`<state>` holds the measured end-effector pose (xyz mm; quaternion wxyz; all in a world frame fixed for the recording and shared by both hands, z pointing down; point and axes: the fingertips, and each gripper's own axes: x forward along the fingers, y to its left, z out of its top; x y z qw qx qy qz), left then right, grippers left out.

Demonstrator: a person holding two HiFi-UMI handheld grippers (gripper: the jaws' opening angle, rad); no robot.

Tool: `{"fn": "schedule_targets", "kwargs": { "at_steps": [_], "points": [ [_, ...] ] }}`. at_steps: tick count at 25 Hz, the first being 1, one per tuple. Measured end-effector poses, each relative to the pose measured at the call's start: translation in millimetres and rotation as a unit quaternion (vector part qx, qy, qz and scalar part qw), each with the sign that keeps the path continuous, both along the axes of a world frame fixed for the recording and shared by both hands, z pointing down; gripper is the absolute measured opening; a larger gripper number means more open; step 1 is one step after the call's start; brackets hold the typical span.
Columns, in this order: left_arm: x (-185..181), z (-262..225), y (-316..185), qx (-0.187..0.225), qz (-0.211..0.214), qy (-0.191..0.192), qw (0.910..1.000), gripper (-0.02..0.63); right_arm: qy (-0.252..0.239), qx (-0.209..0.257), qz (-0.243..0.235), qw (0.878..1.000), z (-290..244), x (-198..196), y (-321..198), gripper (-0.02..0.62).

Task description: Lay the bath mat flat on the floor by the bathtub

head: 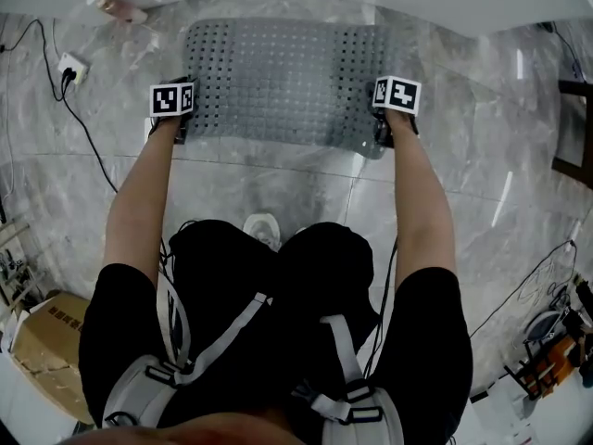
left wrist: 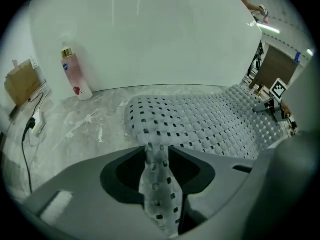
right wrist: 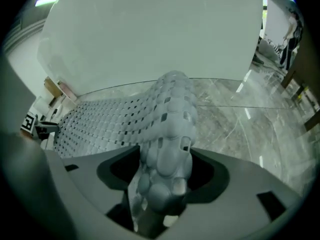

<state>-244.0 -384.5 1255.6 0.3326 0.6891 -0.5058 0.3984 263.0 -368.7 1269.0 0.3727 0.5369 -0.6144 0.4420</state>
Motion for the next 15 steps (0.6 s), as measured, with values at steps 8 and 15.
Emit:
{"fn": "schedule_targets", "kwargs": {
  "at_steps": [8,15],
  "points": [
    [4.4,-61.6,8.0,0.076,-0.007,0.009,0.9971,0.168,0.12,0.102,-0.061,0.986,-55.0,17.9,7.4,0.345],
    [69.0,-300.5,14.9,0.184,0.013,0.099,0.9778,0.003,0.055,0.213,-0.058,0.974,-268.9,-45.1,30.0,0.006]
  ]
}}
